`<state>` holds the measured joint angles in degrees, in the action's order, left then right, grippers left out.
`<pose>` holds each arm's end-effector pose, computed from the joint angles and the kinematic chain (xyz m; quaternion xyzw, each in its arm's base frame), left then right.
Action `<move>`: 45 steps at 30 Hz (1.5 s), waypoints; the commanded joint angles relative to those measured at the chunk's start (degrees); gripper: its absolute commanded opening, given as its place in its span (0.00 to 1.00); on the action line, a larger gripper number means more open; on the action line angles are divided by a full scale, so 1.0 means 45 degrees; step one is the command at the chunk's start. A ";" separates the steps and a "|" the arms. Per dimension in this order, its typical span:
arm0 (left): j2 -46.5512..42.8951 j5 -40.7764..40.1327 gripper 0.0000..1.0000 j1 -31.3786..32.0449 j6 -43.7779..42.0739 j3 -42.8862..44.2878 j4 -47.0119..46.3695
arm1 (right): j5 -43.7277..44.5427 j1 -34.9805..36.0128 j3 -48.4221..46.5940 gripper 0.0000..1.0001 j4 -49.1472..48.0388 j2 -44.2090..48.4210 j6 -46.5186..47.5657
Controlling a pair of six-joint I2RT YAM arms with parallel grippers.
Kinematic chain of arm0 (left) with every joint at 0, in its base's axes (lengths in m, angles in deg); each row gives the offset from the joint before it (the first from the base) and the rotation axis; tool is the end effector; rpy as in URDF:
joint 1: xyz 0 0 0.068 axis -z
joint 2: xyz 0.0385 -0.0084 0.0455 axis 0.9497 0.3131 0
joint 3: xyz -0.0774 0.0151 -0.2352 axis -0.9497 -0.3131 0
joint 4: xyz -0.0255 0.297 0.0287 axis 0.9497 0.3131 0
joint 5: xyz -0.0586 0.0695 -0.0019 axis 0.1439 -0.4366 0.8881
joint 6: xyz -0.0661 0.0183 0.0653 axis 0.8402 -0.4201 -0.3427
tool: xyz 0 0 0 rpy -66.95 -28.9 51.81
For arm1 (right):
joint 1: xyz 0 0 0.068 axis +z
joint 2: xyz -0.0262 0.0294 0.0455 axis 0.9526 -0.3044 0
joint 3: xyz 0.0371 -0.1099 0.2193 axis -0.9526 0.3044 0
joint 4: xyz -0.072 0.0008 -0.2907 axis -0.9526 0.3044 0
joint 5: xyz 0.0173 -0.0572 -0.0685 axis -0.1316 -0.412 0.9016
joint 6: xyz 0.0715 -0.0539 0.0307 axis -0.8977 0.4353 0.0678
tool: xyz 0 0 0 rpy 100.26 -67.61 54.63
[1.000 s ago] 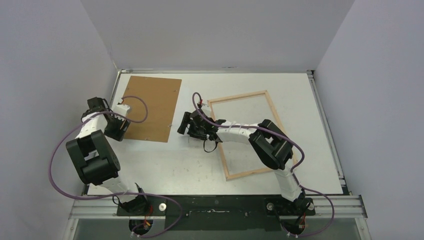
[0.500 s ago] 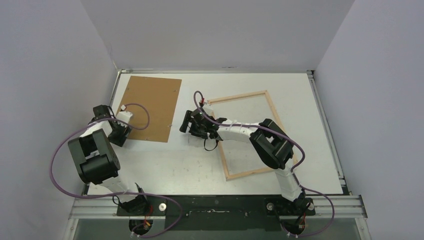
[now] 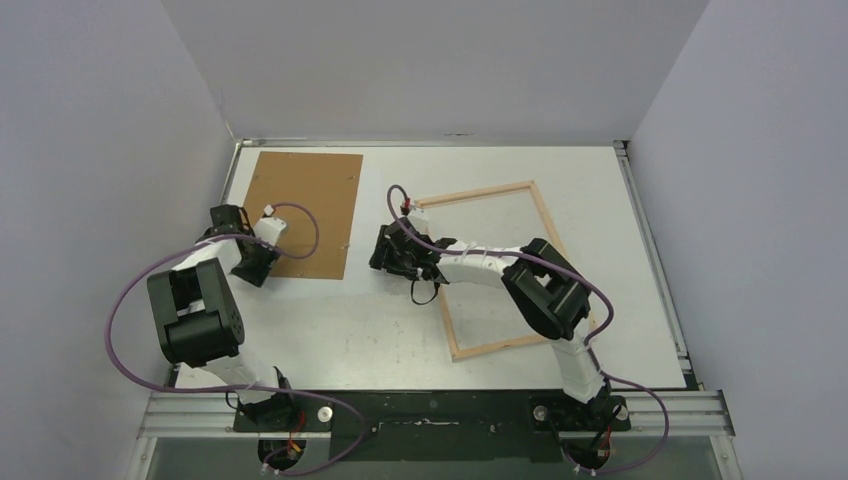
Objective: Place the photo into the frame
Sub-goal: Move the photo to the center of the board.
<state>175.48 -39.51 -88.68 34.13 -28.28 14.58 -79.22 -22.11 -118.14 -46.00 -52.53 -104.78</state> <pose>0.3449 0.1014 0.0624 0.2324 0.9494 0.0898 0.1912 0.3289 0.3903 0.0734 0.0636 0.9139 0.3148 0.2481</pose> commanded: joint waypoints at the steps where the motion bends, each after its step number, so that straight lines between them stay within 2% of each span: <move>1: 0.0388 0.0891 0.45 0.0070 0.0534 0.0010 0.1015 | 0.0854 -0.0153 0.0229 0.25 0.0596 0.1312 0.1312; 2: 0.0447 0.0940 0.38 0.0070 0.0567 -0.0014 0.1029 | 0.0771 -0.0144 0.0076 0.08 0.0782 0.1253 0.1323; 5: 0.0725 0.0958 0.00 0.0137 0.0493 0.0088 0.1350 | 0.0556 -0.0115 0.0406 0.05 0.0516 0.1264 0.1230; 10: 0.0747 0.0683 0.00 0.0131 0.0341 -0.0049 0.1226 | 0.0455 -0.0095 0.0707 0.07 0.0164 0.1407 0.1312; 11: 0.0705 0.0650 0.00 0.0122 0.0342 -0.0065 0.1173 | 0.0467 -0.0078 0.0676 0.18 0.0244 0.1365 0.1347; 12: 0.0675 0.0643 0.00 0.0087 0.0333 -0.0070 0.1147 | 0.0458 -0.0034 0.0663 0.38 0.0279 0.1311 0.1369; 14: 0.0633 0.0647 0.00 0.0095 0.0358 -0.0064 0.1139 | 0.0450 0.0047 0.0607 0.64 0.0315 0.1117 0.1300; 15: 0.0642 0.0650 0.00 0.0091 0.0369 -0.0087 0.1121 | 0.0417 0.0084 0.0576 0.71 0.0280 0.1017 0.1258; 17: 0.0713 0.0567 0.00 0.0118 0.0362 -0.0162 0.1008 | 0.0299 0.0177 0.0479 0.78 0.0281 0.0816 0.1113; 34: 0.1156 0.0364 0.00 0.0265 0.0044 0.0138 0.1296 | -0.1150 0.0354 -0.0633 0.79 -0.0126 -0.1080 -0.0619; 45: 0.1305 0.0445 0.00 0.0339 -0.0131 0.0312 0.1501 | -0.2213 0.0359 -0.0642 0.79 -0.1908 -0.1572 -0.1478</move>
<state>178.11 -39.34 -87.55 33.89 -26.07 17.77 -86.04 -21.30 -120.77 -53.10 -56.60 -109.11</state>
